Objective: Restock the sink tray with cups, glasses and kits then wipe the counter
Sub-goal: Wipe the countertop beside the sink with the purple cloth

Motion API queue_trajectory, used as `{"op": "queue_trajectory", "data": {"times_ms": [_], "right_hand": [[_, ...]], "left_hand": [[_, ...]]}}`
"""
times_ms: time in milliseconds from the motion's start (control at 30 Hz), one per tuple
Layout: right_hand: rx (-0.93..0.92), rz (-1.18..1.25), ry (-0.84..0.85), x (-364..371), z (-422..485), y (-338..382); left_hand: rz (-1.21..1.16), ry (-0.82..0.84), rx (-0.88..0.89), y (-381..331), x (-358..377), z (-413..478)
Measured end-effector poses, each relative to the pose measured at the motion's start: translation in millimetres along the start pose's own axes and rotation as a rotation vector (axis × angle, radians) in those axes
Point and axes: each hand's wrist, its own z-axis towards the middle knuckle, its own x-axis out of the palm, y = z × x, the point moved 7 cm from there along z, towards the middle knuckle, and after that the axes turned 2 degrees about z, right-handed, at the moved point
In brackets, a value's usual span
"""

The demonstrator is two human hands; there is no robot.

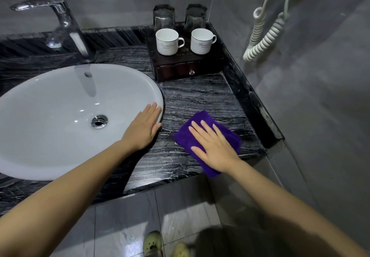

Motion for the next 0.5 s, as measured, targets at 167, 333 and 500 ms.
{"op": "queue_trajectory", "data": {"times_ms": [167, 333, 500], "right_hand": [[0.12, 0.037, -0.077, -4.4, -16.1, -29.4], [0.397, 0.066, -0.112, -6.0, 0.0, -39.0], [0.436, 0.064, -0.072, -9.8, 41.3, -34.5]], "left_hand": [[0.054, 0.008, 0.001, 6.2, 2.4, -15.3], [0.172, -0.032, -0.025, 19.8, -3.1, -44.9], [0.158, -0.053, -0.053, 21.3, -3.8, -49.8]]}}
